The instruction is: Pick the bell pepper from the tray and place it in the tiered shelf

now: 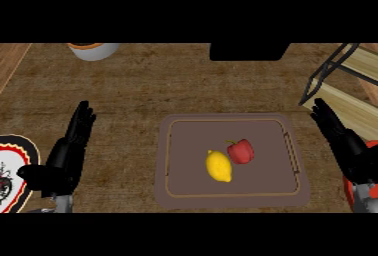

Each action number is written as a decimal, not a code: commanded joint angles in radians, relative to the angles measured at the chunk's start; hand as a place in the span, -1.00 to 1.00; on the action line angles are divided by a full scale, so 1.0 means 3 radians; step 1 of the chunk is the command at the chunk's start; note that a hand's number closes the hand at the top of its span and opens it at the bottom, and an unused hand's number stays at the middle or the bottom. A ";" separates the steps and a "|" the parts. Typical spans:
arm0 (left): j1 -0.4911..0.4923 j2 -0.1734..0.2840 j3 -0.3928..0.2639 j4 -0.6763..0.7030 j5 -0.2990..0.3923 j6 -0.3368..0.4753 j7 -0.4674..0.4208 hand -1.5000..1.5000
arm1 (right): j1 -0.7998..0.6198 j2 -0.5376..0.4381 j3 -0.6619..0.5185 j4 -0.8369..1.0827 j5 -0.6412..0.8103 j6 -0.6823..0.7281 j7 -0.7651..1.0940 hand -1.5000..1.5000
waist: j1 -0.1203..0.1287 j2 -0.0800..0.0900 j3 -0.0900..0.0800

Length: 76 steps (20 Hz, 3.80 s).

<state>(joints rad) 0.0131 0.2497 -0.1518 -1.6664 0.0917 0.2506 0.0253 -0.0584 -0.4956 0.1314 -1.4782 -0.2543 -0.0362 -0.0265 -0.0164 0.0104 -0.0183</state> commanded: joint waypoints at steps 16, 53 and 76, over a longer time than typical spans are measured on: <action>0.0027 0.0557 0.0545 0.0683 0.0388 -0.0560 0.0318 0.00 | -0.0099 0.1588 0.1454 0.0084 0.3423 -0.2846 0.0193 -1.00 | 0.0045 -0.0040 0.0049; 0.0172 0.0401 0.0667 0.0739 0.0302 -0.0759 0.0122 0.00 | -0.0504 0.1652 0.1377 -0.0466 0.5899 0.1528 0.3563 -1.00 | 0.0063 -0.0038 0.0061; -0.0047 0.0226 0.1025 0.1001 0.0000 -0.1001 0.0078 0.00 | -0.0481 0.1651 0.0986 0.0261 0.5881 0.0728 0.2886 1.00 | 0.0058 -0.0035 0.0061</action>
<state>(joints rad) 0.0151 0.3321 0.1415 -1.4025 0.1139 -0.0431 0.0745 -0.2298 -0.0015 0.4235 -1.4190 1.5073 0.2084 0.8662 0.0022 -0.0075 -0.0043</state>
